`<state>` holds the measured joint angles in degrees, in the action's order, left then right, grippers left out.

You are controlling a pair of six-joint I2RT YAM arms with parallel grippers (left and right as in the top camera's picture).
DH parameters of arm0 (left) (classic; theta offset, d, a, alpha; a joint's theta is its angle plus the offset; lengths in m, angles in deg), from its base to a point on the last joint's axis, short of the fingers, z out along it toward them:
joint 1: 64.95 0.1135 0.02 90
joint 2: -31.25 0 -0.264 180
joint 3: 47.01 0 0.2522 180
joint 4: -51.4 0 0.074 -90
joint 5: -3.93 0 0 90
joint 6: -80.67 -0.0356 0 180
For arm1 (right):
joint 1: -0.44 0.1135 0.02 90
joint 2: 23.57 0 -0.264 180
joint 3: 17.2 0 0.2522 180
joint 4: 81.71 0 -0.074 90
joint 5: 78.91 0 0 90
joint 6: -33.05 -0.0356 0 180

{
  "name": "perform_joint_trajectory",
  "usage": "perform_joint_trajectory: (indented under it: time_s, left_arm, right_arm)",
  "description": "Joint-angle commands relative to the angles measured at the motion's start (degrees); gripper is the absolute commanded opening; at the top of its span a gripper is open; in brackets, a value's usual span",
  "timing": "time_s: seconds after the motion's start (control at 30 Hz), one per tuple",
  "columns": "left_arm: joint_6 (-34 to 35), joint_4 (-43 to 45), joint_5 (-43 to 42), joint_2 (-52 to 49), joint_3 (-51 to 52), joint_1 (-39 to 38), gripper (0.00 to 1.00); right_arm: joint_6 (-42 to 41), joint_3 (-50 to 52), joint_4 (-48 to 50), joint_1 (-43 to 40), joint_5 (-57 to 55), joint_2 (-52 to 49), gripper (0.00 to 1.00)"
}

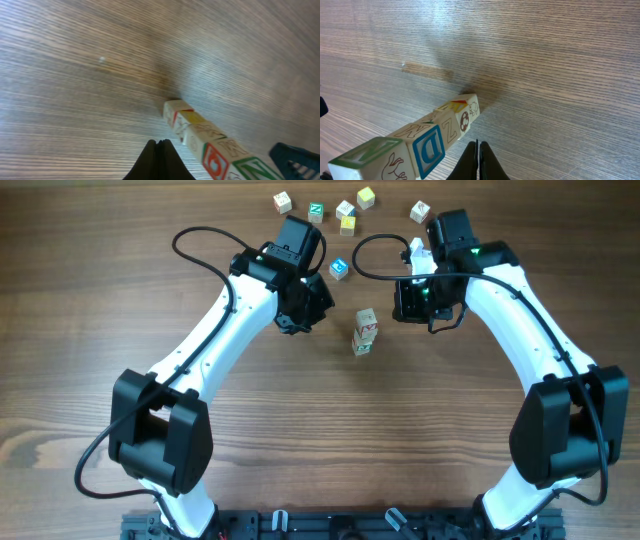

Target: Form a tower

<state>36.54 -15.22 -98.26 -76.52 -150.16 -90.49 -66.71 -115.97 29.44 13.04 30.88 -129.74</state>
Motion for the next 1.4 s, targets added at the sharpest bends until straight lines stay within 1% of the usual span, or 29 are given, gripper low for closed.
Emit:
perform_joint_trajectory:
  time_s: [0.0,0.1,0.2,0.3,0.43,0.5,0.53,0.57,0.6,0.63,0.67,0.7,0.73,0.77,0.8,0.83,0.87,0.9,0.97,1.0,1.07,1.23,1.37]
  left_arm:
    - [-0.48,-1.25,2.84,0.85,0.15,-0.17,0.04]
    - [-3.39,-1.84,3.56,1.64,0.15,-0.57,0.04]
    - [-3.93,-2.95,10.03,4.9,0.15,-2.34,0.04]
    - [-8.31,-3.45,14.75,9.22,0.15,-4.2,0.04]
    - [-9.66,-5.16,25.92,16.26,0.15,-7.65,0.04]
    - [-9.68,-7.65,35.56,20.65,0.15,-11.85,0.04]
    - [-9.7,-8.48,38.45,21.86,0.15,-13.42,0.04]
    - [-10.08,-9.2,40.5,22.91,0.15,-14.75,0.04]
    - [-12.68,-9.81,41.99,24.41,0.15,-16.41,0.04]
    - [-13.79,-9.92,42.14,25.11,0.15,-16.96,0.04]
    - [-15.28,-9.88,42.1,26.01,0.15,-17.29,0.04]
    - [-18.25,-9.42,42.05,27.26,0.15,-17.11,0.04]
    - [-19.69,-8.83,41.79,27.71,0.15,-16.83,0.04]
    - [-21.59,-7.78,41.03,28.41,0.15,-16.52,0.04]
    - [-22.67,-7.08,40.79,28.87,0.15,-16.39,0.09]
    - [-23.04,-6.56,40.83,29.14,0.15,-16.39,0.28]
    - [-22.99,-6.34,40.81,29.14,0.15,-16.39,0.54]
    - [-22.99,-6.54,40.81,29.03,0.15,-16.39,1.0]
    - [-22.99,-6.8,40.79,29.0,0.15,-16.39,1.0]
    - [-22.95,-7.02,40.57,29.0,0.15,-16.41,1.0]
    - [-22.97,-8.66,37.22,29.0,0.15,-16.41,1.0]
    - [-22.97,-8.72,36.89,29.0,0.15,-16.41,1.0]
    - [-22.97,-8.72,36.89,29.0,0.15,-16.41,1.0]
  right_arm:
    - [0.61,-0.76,-0.02,0.09,-2.8,-0.33,0.04]
    - [0.59,-0.81,-0.02,0.09,-3.54,-0.33,0.05]
    - [0.57,-0.87,-0.04,0.09,-4.55,0.59,0.05]
    - [0.57,-0.87,0.0,0.09,-9.49,3.69,0.05]
    - [0.5,-0.87,0.33,0.09,-14.88,12.11,0.05]
    - [-0.22,-0.87,0.39,0.09,-20.37,18.73,0.05]
    - [-0.98,-0.87,0.39,0.09,-21.92,20.48,0.05]
    - [-0.94,-0.87,0.42,0.09,-23.06,22.6,0.04]
    - [-0.9,-0.87,0.37,0.09,-24.46,25.97,0.04]
    - [-0.94,-0.87,0.37,0.09,-25.05,27.78,0.04]
    - [-0.9,-0.87,0.37,0.09,-25.64,30.27,0.05]
    - [-0.92,-0.87,0.22,0.09,-26.64,33.64,0.08]
    - [-0.92,-0.87,0.22,0.09,-27.36,35.36,0.12]
    - [-0.92,-0.87,0.22,0.09,-28.44,37.22,0.2]
    - [-0.92,-0.87,0.22,0.09,-29.94,39.23,0.37]
    - [-0.81,-0.87,0.2,0.09,-31.28,41.38,0.54]
    - [-0.72,-0.87,0.2,0.09,-32.33,42.82,0.63]
    - [-0.72,-0.87,0.11,0.09,-33.99,44.46,0.69]
    - [-0.74,-0.87,-0.24,0.09,-35.98,46.64,0.98]
    - [-0.74,-0.87,-0.24,0.09,-36.63,47.34,1.0]
    - [-0.72,-0.87,-0.52,0.09,-36.76,48.02,1.0]
    - [-0.72,-0.85,-4.76,0.09,-36.72,46.9,1.0]
    - [-0.79,-0.85,-11.98,0.09,-36.3,44.28,1.0]
